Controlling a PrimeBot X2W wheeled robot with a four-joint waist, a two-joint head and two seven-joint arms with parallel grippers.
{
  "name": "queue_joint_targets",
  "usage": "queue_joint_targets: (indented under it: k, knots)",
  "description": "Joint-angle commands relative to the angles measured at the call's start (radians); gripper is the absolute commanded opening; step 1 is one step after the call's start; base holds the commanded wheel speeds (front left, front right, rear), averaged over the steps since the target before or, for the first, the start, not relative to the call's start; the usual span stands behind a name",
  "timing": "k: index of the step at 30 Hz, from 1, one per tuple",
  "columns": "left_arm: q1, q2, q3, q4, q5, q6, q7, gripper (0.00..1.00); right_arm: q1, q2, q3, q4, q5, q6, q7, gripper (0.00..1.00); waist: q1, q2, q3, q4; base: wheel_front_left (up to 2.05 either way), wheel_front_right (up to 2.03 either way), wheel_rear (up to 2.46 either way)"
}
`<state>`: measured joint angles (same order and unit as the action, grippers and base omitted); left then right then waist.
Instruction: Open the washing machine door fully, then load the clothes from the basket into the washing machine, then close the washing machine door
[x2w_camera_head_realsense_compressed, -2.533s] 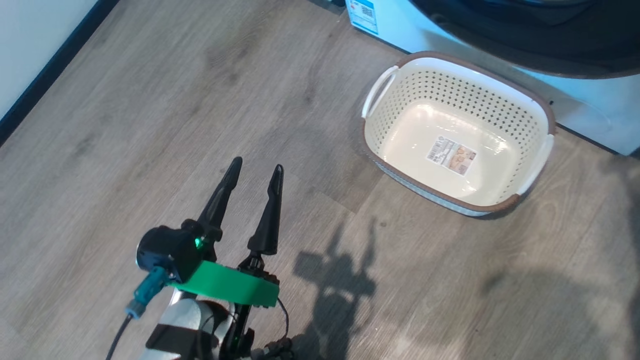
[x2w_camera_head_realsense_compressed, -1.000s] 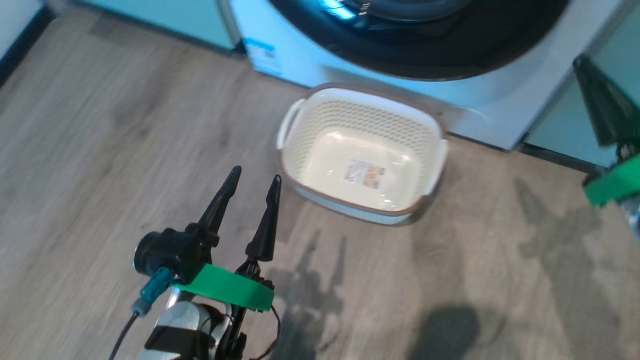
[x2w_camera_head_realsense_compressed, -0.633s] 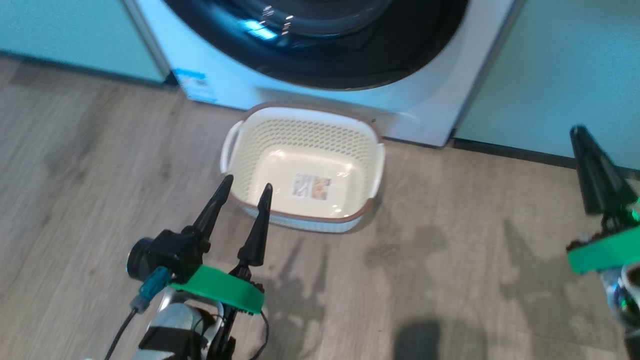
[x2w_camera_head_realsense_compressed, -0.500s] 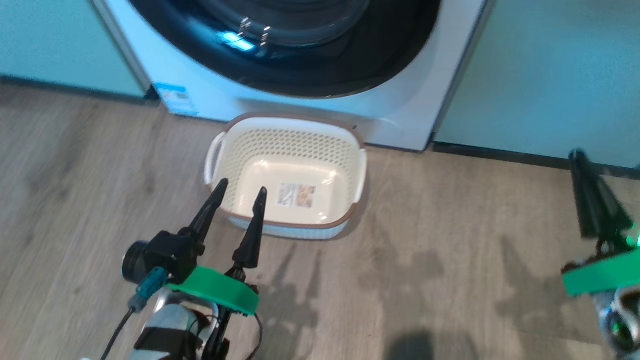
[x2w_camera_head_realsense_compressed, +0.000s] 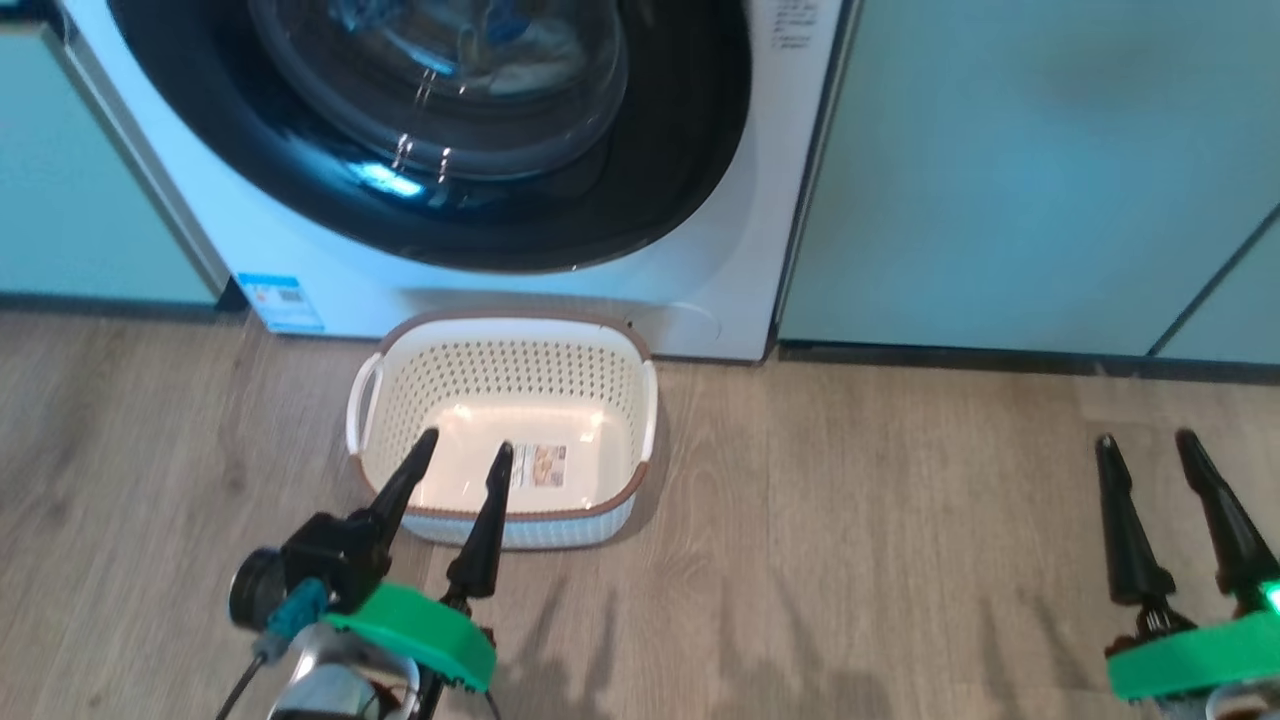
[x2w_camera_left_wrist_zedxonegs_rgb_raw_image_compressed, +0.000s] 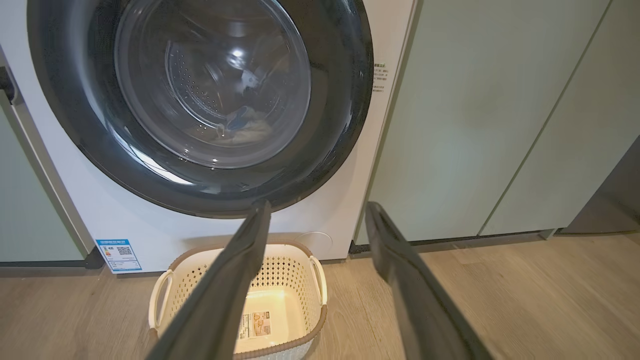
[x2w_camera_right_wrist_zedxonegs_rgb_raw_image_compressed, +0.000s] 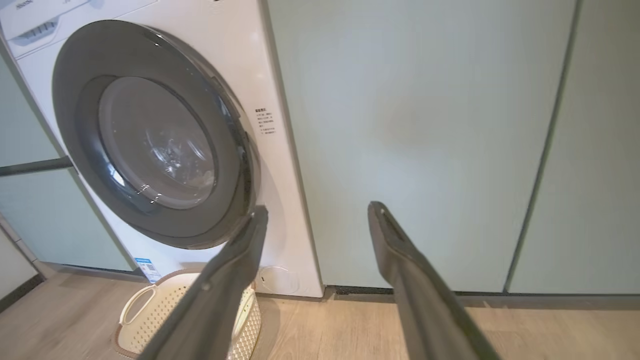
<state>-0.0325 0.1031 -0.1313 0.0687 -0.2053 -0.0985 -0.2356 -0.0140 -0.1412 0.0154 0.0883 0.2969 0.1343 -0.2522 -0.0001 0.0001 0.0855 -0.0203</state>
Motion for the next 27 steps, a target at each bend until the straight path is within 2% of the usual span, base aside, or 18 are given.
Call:
queue_joint_targets:
  k: [1, 16, 27]
  knots:
    - [-0.016, 0.019, 0.04, -0.034, -0.007, 0.012, 0.007, 1.0, -0.004, -0.004, 0.006, -0.035, -0.009, -0.004, -0.009, 1.0, 0.0001, -0.0001, -0.02, -0.016, 0.0, 0.0, 0.0]
    - [0.08, 0.023, 0.059, -0.073, -0.018, 0.068, 0.042, 1.0, 0.09, 0.03, -0.005, -0.028, -0.039, -0.004, -0.001, 1.0, 0.0001, -0.0001, -0.077, -0.047, 0.0, 0.0, 0.0]
    - [0.102, 0.034, 0.064, -0.1, -0.025, 0.083, 0.052, 1.0, 0.098, 0.037, -0.009, -0.038, -0.044, -0.004, 0.005, 1.0, 0.0001, -0.0001, -0.076, -0.046, 0.0, 0.0, 0.0]
